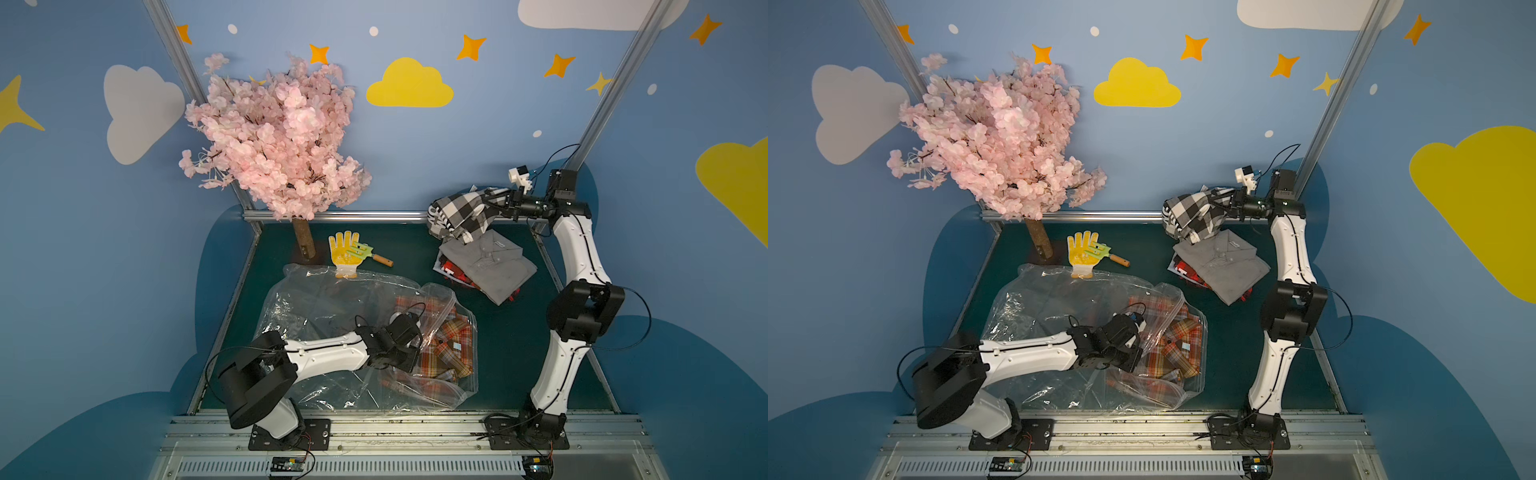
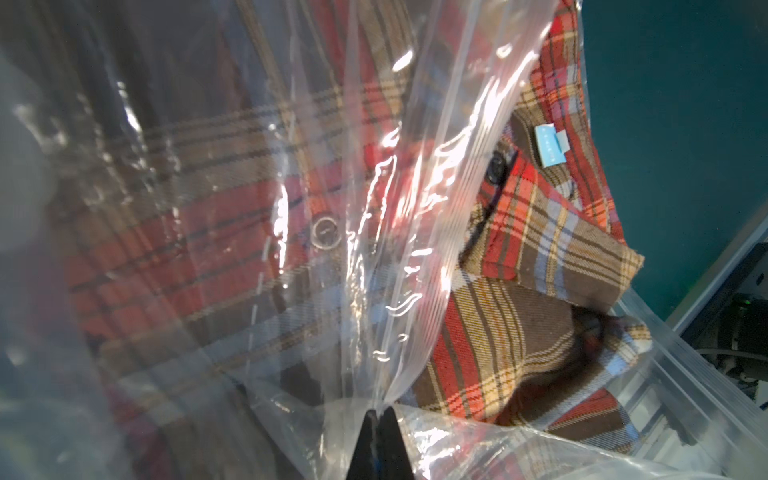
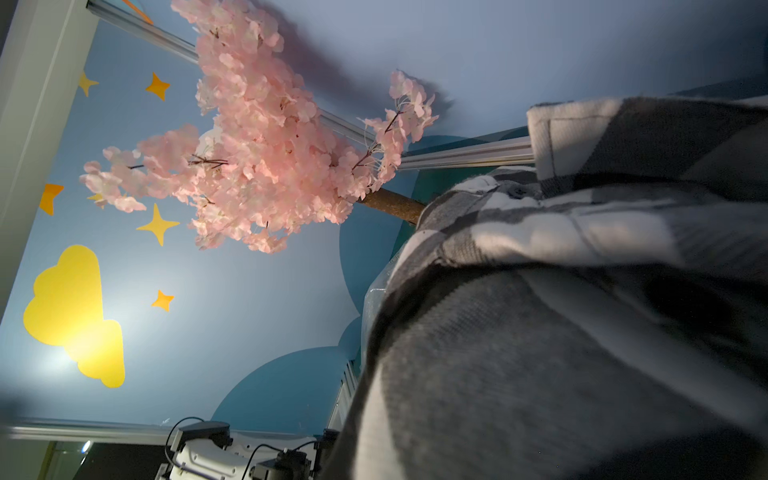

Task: Take the shirt out of the vacuum bag
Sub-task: Place the shirt at the center of the board.

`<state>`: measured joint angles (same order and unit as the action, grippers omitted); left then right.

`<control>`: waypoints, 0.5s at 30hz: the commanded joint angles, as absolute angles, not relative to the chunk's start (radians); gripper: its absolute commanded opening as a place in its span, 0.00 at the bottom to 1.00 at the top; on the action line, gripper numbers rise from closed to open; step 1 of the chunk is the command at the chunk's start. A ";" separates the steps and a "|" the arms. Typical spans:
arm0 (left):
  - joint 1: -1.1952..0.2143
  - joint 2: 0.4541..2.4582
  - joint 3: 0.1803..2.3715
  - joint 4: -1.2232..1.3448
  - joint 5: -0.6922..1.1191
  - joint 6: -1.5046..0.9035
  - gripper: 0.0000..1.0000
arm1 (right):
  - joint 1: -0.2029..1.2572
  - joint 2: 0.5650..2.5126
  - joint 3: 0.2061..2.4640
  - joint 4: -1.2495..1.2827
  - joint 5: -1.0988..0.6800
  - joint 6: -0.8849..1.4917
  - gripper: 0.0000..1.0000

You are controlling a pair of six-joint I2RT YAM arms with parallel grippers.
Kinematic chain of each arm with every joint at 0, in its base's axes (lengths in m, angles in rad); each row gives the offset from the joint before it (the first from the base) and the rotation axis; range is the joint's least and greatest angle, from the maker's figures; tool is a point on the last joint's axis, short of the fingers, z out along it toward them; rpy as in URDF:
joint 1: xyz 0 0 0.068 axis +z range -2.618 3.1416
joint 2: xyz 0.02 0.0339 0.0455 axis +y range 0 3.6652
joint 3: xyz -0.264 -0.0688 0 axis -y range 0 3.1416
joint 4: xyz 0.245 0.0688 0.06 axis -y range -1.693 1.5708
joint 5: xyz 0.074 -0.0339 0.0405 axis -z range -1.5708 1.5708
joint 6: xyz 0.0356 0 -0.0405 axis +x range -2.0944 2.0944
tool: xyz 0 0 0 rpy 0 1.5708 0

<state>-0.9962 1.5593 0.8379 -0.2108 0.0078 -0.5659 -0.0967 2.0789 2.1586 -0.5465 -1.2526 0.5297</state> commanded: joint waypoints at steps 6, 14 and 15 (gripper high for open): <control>-1.004 1.556 0.855 -0.247 -0.008 -0.567 0.03 | -0.137 1.946 1.743 0.548 -1.430 1.226 0.00; -1.009 1.549 0.846 -0.246 -0.005 -0.567 0.03 | -0.207 2.035 1.572 1.407 -1.447 1.919 0.00; -1.011 1.548 0.846 -0.247 -0.005 -0.565 0.03 | -0.211 2.028 1.551 1.408 -1.447 1.915 0.00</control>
<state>-1.0046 1.5578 0.8379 -0.2165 0.0006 -0.5659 -0.1970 2.0491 1.5764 1.0573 -1.4223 1.6932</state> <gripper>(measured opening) 0.049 0.101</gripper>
